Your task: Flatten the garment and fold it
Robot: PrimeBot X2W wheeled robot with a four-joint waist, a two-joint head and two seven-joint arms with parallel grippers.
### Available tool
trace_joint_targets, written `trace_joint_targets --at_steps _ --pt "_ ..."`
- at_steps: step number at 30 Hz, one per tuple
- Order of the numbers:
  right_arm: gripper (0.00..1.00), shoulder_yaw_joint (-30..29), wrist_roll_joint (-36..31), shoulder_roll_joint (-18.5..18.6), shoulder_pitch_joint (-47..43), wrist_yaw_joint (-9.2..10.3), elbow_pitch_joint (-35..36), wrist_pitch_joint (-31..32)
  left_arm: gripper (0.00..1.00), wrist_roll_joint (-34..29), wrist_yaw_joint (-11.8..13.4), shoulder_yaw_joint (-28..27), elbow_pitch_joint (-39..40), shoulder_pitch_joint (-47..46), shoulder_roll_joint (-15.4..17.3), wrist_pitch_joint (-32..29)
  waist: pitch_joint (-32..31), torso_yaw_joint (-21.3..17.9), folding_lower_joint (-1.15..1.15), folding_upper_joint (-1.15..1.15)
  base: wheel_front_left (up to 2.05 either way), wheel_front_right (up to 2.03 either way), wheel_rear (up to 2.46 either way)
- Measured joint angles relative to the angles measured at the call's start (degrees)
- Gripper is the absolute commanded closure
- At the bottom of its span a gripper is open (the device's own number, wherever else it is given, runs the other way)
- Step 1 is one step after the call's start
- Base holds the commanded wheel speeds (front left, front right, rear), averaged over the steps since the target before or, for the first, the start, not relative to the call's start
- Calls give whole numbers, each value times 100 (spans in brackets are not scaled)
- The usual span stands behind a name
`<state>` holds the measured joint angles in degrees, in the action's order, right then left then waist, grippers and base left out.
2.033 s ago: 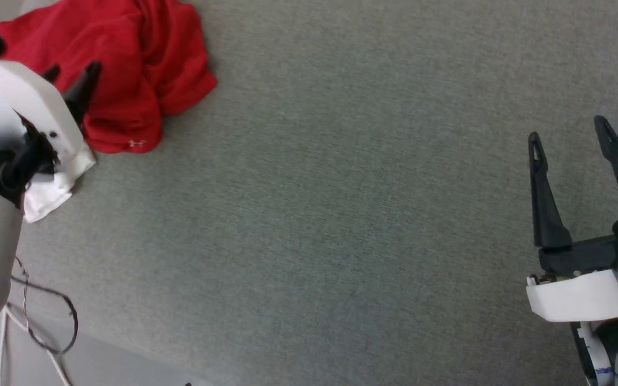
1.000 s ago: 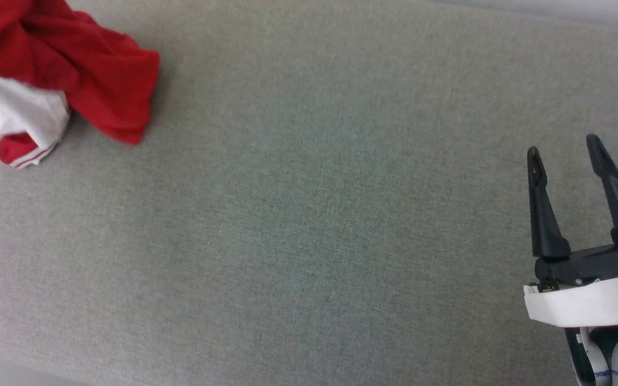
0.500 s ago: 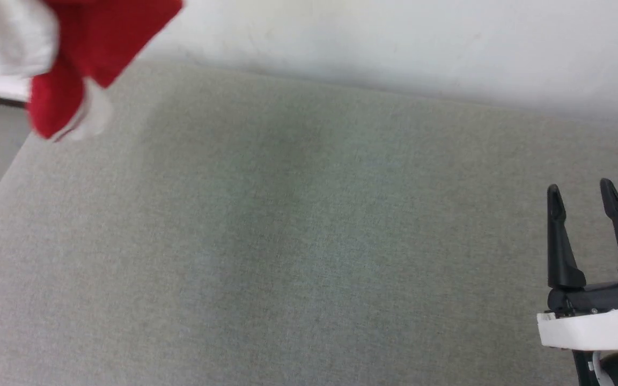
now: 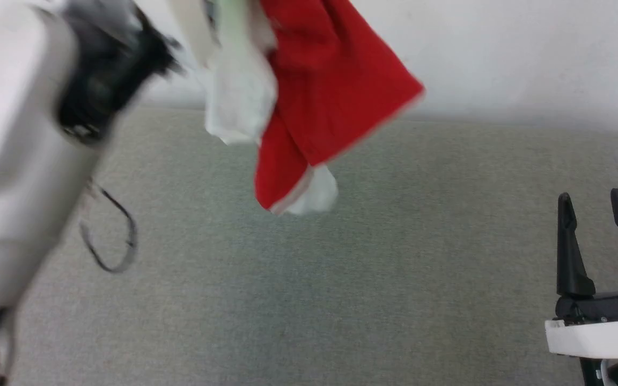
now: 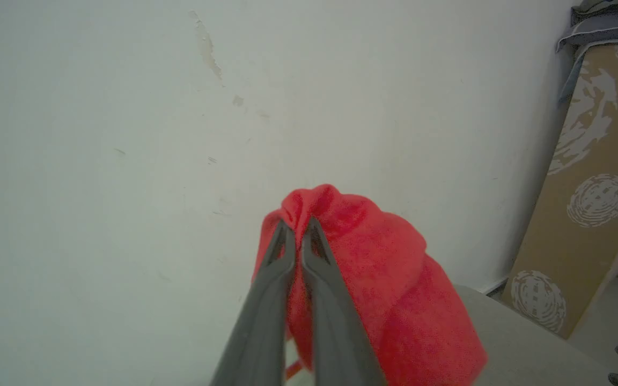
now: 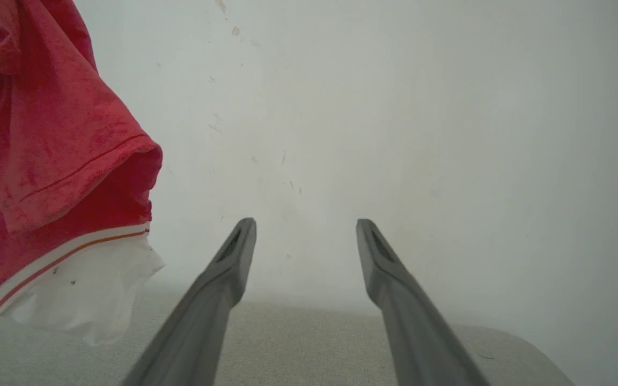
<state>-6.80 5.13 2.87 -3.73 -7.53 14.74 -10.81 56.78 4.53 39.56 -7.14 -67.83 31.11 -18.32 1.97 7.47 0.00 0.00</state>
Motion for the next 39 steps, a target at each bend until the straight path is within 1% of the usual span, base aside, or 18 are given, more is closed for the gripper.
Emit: trace_joint_targets --at_steps 3,6,8,10,11,14,18,20,23,24,25,26,30,32,33,35,37,39 --pt "0 -20 34 1 -23 -1 -1 -35 100 123 115 148 252 421 -322 99 -19 -173 0 0 0 0 0" --pt "0 -32 60 3 -40 0 -2 -44 100 119 233 338 441 904 -587 357 -9 -341 0 0 0 0 0" --pt "0 -18 85 3 -46 0 -5 -49 100 -98 266 656 474 1245 -656 541 17 -443 0 0 0 0 0" --pt "0 9 101 3 -47 0 -9 -54 100 -67 409 818 417 1753 -867 751 54 -536 0 0 0 0 0" --pt "0 23 101 3 -46 -1 -12 -65 100 -133 425 1000 344 1982 -928 831 76 -579 0 0 0 0 0" --pt "0 35 101 4 -44 0 -45 -91 100 -263 516 1394 -119 2643 -1154 1091 140 -697 0 0 0 0 0" --pt "0 93 101 3 -43 -1 -98 -89 100 -324 624 1756 -1016 3300 -1459 1308 169 -831 0 0 0 0 0" --pt "0 96 101 5 -43 -1 -118 -89 100 -286 664 1813 -1433 3491 -1625 1380 148 -868 0 0 0 0 0" --pt "0 90 100 4 -45 -1 -155 -83 100 -270 662 1847 -1852 3576 -1774 1501 69 -878 0 0 0 0 0" --pt "0 89 100 4 -48 -1 -158 -82 55 -259 655 1823 -1913 3574 -1811 1557 38 -875 0 0 0 0 0" --pt "0 80 100 4 -62 0 -163 -80 8 -242 617 1781 -1935 3574 -1839 1637 5 -869 0 0 0 0 0" --pt "0 74 100 4 -82 0 -164 -73 0 -227 609 1715 -1919 3571 -1856 1744 -30 -862 0 0 0 0 0" --pt "0 67 100 5 -154 0 -138 -32 0 -241 638 1361 -1549 3522 -1740 2257 -155 -830 0 0 0 0 0" --pt "0 64 101 4 -162 -1 -120 -30 0 -292 747 1210 -1201 3524 -1527 2516 -200 -813 0 0 0 0 0" --pt "0 58 101 4 -167 -1 -105 -29 0 -301 855 1095 -1000 3552 -1391 2663 -215 -804 0 0 0 0 0" --pt "0 33 107 3 -210 0 -70 -29 0 -436 1105 877 -567 3666 -1012 2966 -221 -787 0 0 0 0 0" --pt "0 -16 141 3 -269 0 -65 -29 0 -546 1483 488 -111 3953 -647 3185 -199 -782 0 0 0 0 0" --pt "0 -67 156 5 -315 -1 -66 -27 0 -836 1719 133 430 4325 -290 3284 -162 -776 0 0 0 0 0"
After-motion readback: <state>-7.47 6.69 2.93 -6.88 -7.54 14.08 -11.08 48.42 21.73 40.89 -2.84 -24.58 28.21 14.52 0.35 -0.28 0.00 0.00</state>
